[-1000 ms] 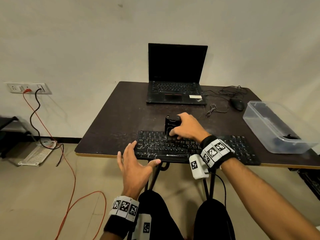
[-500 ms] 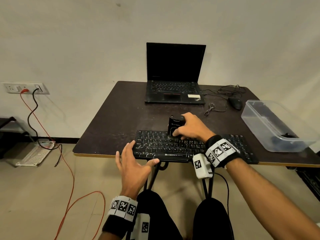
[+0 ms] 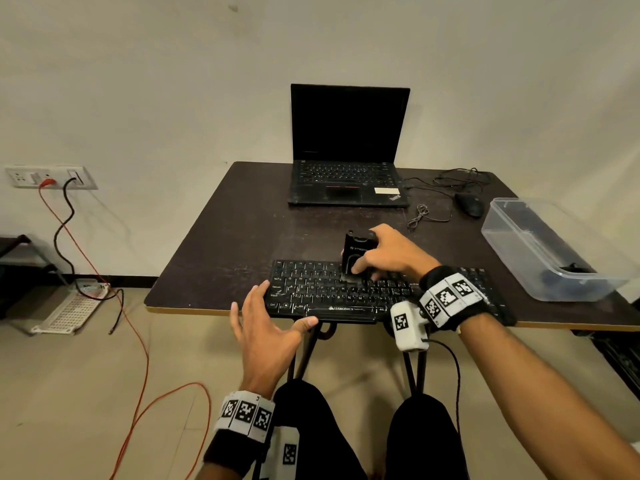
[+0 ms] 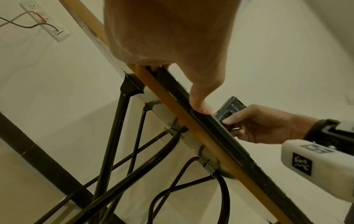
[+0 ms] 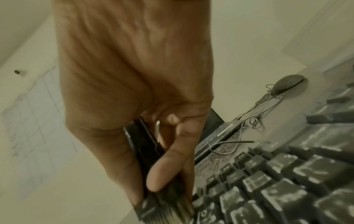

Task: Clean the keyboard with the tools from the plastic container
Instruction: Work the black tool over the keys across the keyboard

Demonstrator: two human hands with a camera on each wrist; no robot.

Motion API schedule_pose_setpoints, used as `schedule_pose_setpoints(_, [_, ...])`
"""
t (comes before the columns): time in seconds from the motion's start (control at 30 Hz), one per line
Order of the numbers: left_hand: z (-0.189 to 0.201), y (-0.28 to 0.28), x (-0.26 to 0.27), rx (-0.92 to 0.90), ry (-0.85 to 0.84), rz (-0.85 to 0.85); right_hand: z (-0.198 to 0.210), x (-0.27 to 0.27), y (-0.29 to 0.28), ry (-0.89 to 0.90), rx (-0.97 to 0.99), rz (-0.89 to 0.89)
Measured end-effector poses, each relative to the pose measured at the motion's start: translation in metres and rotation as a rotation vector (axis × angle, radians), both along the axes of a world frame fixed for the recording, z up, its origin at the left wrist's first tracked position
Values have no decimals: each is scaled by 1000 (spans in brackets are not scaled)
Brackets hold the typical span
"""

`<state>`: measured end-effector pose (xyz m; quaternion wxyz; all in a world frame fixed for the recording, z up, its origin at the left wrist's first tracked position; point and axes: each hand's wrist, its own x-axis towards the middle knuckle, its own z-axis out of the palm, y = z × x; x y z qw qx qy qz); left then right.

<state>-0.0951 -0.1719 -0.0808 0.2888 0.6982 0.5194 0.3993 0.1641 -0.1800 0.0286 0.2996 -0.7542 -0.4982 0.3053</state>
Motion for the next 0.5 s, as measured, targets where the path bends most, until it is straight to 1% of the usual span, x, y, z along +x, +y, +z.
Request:
schedule_pose_setpoints(0.07, [2,0,1,-3,0,-3,-3,2,-2,-45,37,-63])
schedule_pose_setpoints(0.17, [1,0,1,14,-9,-5,-7,3,-2,-15,9,26])
schedule_pose_setpoints(0.2, [1,-1,1,17,-9,-5,-6,5,-2,-4,-7,27])
schedule_pose_setpoints(0.3, [5,-4,2,0,-22,1,-3,7,-6,-48,32,-75])
schedule_pose_setpoints(0.33, [6,-5,2,-4,-29,0,-4,6,-7,-55,38,-78])
schedule_pose_setpoints(0.43, [8,-5,2,-16,-44,0,-2,3,-9,-21,-7,23])
schedule_pose_setpoints(0.5, [7,-5,1,-32,-34,-5,0,6,-11,-12,6,-12])
